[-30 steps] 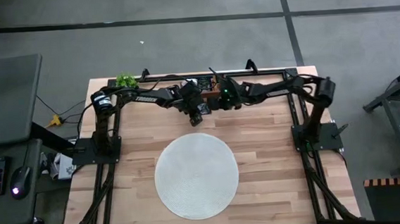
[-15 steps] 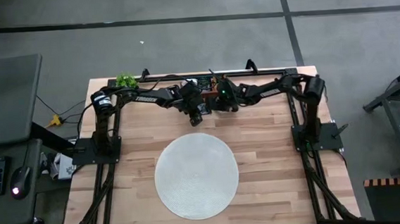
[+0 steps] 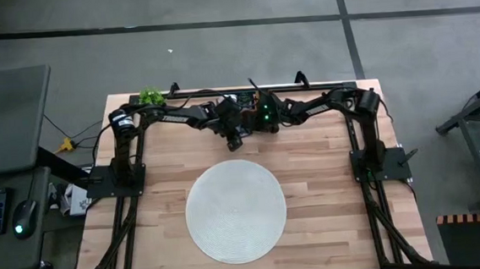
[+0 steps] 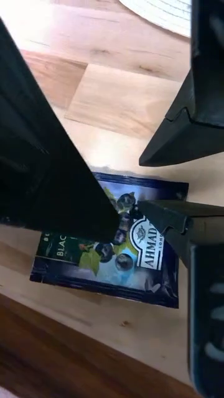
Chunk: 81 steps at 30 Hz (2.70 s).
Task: Pick & Place Tea
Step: Put the blue tea bag into the middle section of the wooden organizer
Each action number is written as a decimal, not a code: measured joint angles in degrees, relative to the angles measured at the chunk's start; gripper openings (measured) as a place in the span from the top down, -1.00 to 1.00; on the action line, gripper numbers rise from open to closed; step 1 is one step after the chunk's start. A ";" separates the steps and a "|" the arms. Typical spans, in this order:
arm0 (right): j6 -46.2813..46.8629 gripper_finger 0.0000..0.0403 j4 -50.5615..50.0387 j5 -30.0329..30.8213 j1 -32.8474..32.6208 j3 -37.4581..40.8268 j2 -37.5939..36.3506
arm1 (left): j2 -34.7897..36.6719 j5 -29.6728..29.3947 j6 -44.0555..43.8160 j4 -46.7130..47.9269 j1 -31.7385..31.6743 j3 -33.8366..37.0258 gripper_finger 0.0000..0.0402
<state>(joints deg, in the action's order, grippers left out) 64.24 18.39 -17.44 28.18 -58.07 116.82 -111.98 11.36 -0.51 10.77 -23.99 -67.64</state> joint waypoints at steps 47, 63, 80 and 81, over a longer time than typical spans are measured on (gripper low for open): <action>-39.35 1.00 -22.80 3.99 -1.27 -2.96 -19.17 | 21.22 7.50 2.66 12.13 -1.12 -0.11 0.52; -71.81 1.00 -45.07 8.22 5.68 -25.80 -18.95 | 29.46 22.04 3.59 16.87 -12.96 -0.07 0.52; -92.09 1.00 -64.05 4.41 8.13 -48.11 0.22 | 29.99 37.85 3.91 17.60 -21.49 0.01 0.52; -92.18 1.00 -64.16 4.23 8.13 -48.38 0.65 | 30.56 37.86 4.41 18.12 -22.07 0.04 0.52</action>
<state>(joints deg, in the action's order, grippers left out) -27.94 -45.78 -13.22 36.32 -106.44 117.47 -81.42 49.22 3.90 28.89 -46.06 -67.59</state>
